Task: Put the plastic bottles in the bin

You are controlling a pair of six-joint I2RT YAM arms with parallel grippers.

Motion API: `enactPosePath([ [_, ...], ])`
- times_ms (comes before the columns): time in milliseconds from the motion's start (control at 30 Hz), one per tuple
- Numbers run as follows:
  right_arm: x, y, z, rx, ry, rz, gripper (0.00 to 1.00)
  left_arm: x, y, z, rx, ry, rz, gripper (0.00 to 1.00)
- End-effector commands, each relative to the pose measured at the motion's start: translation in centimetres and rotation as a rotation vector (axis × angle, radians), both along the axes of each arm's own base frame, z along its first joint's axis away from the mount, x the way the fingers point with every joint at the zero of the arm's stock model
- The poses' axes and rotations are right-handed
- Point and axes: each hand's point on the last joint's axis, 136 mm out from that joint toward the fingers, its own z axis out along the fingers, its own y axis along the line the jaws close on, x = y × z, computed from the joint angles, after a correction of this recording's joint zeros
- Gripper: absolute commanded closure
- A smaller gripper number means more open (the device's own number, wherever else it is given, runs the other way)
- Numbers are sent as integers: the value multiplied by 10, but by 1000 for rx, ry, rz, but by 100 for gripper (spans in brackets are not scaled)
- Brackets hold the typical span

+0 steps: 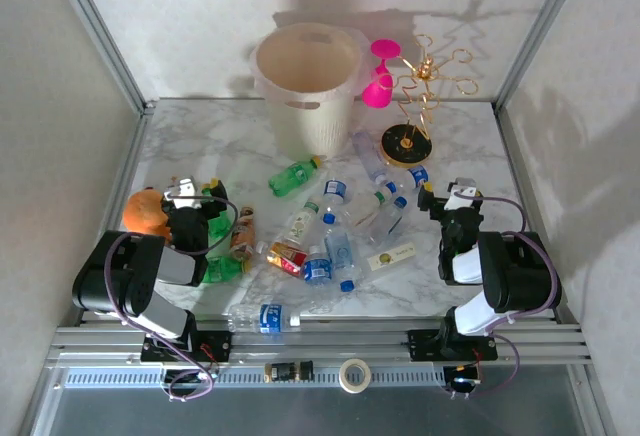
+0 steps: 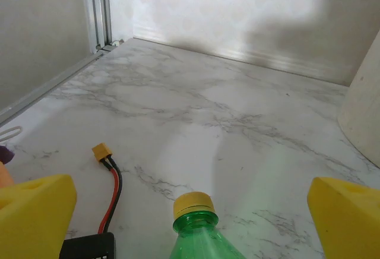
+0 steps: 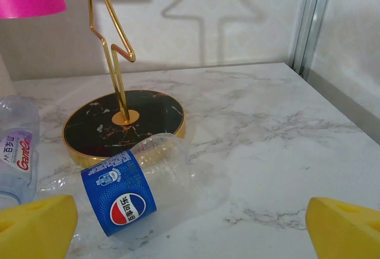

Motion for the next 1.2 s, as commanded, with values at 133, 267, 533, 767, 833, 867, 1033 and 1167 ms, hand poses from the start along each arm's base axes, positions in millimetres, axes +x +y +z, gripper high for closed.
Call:
enactPosePath([
  [133, 4, 1, 4, 11, -11, 9, 1, 3, 2, 7, -12, -27, 5, 1],
  [267, 4, 1, 4, 10, -12, 10, 1, 4, 2, 7, -11, -26, 5, 1],
  [533, 5, 1, 4, 11, -12, 11, 1, 4, 2, 8, -12, -28, 5, 1],
  [767, 5, 1, 3, 13, -8, 11, 1, 4, 2, 7, -12, -27, 4, 1],
  [833, 5, 1, 4, 13, -9, 10, 1, 4, 2, 7, -13, -27, 4, 1],
  [867, 5, 0, 4, 13, -11, 9, 1, 4, 2, 7, -12, -25, 4, 1],
  [1033, 4, 1, 9, 9, -18, 10, 1, 2, 5, 11, -9, -38, 29, 1],
  [1167, 2, -7, 27, 16, -23, -41, 1, 3, 11, 29, -17, -28, 76, 0],
])
